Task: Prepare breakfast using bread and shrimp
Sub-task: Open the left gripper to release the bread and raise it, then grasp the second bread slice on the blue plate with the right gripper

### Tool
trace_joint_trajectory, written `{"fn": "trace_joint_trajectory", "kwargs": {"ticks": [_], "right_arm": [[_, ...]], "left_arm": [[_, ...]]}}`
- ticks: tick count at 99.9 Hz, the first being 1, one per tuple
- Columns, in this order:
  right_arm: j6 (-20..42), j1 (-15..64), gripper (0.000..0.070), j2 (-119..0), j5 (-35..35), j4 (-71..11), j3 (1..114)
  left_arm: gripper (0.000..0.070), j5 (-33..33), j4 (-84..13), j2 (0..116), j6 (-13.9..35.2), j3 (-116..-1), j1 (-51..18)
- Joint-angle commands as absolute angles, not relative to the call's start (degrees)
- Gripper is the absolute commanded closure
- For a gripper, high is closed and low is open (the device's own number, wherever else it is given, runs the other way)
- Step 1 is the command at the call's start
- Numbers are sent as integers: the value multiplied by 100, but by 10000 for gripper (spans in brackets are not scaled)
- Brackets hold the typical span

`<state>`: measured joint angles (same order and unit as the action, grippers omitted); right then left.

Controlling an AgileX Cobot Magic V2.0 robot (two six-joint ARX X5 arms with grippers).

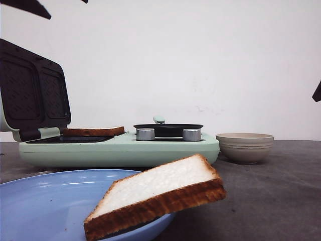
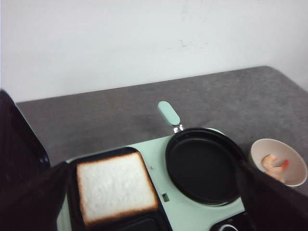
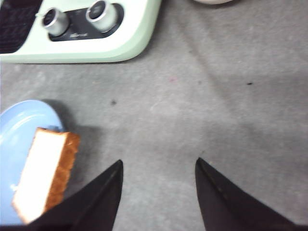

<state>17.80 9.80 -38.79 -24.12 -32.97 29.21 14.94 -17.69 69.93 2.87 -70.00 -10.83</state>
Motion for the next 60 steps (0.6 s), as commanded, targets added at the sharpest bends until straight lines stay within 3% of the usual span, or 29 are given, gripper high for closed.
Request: {"fn": "trace_joint_trajectory", "kwargs": {"ticks": [1,14,40,60], "right_arm": [[1739,1000,408,-3924,-2484,-3284,3002],[1787,1000,408,-3942,-2729,-3323,3000],[2008,1210,408,-4327,-3376,-3170,2799],[2602,1608,407,-4814,-4069,-2228,2224]], "left_arm": [[0,1516,-1341,6637,696,-6595,-1059],[0,1505,-755,5876,972,-5520,-1050],[0,1498,-674,4536,1426,-4056,-1050],[0,1452,-1205,3618,1527,-3505,-1050]]}}
